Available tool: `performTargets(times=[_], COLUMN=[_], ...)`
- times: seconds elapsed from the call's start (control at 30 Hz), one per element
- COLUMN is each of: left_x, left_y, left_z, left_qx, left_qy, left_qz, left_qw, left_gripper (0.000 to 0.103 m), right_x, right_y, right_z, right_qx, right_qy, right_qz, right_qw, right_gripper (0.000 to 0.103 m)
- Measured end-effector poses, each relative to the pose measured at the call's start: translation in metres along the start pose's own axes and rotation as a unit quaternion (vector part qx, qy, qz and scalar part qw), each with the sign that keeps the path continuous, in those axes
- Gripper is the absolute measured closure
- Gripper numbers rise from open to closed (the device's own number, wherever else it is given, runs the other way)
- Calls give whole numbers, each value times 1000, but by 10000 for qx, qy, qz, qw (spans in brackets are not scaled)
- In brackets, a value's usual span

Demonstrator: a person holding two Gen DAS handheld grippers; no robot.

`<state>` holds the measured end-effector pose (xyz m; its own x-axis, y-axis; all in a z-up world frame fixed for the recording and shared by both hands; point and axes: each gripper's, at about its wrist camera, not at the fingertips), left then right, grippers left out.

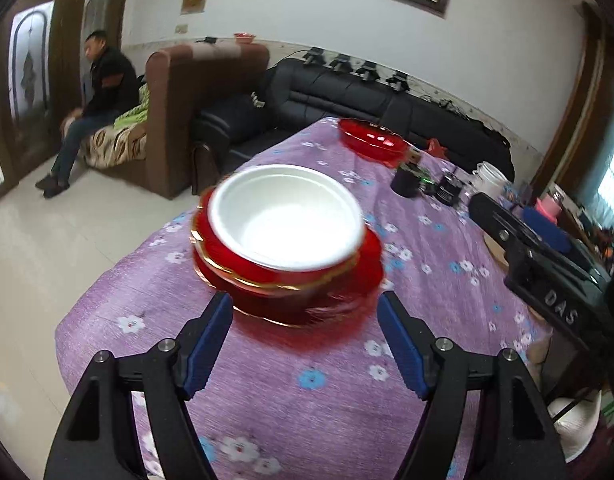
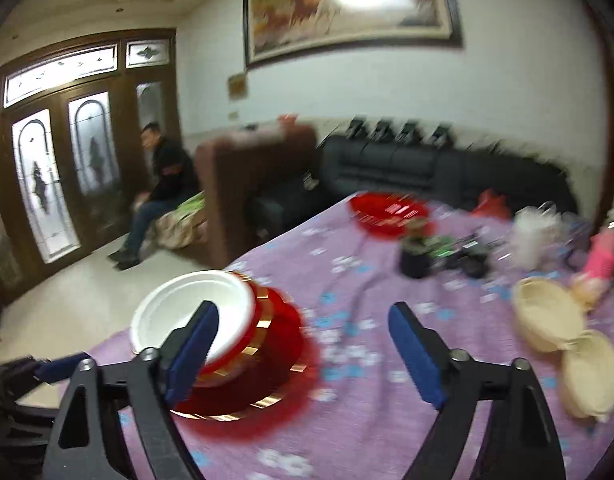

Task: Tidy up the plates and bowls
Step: 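Lower the white bowl onto the red plate stack and open the right tool, then move the right tool toward the two cream plastic bowls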

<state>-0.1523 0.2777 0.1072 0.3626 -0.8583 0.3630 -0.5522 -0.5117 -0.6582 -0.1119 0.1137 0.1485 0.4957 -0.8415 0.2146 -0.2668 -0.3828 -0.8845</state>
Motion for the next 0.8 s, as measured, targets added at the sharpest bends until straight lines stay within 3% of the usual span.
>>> performTargets(times=[0.1, 0.23, 0.37, 0.63, 0.8], left_x=[19, 49, 77, 113, 121], left_y=[12, 32, 53, 75, 73], left_z=[-3, -7, -9, -12, -8], left_qx=[47, 91, 209, 499, 430], left_qy=[-7, -23, -157, -464, -462], left_qz=[180, 508, 880, 1551, 1658], left_qw=[9998, 9987, 9958, 9856, 9841], left_gripper=[29, 29, 28, 25, 24], right_x=[21, 61, 94, 123, 130], right_y=[18, 41, 62, 88, 86], right_z=[-19, -28, -42, -57, -54], right_qx=[28, -371, -561, -677, -763], right_qy=[403, 340, 571, 698, 578], right_qz=[-32, 347, 697, 957, 1039], right_qw=[9992, 9981, 9943, 9907, 9900], right_gripper=[1, 1, 1, 1, 1])
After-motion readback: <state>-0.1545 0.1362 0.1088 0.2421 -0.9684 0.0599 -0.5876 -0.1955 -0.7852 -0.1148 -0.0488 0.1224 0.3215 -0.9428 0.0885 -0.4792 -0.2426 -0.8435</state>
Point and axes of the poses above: each gripper's, at about its wrist camera, not at the fingertips, and z roughly the way its jaws point, x to its right, y to its underside, and after that the axes turned 14 degrees about -z, right-handed
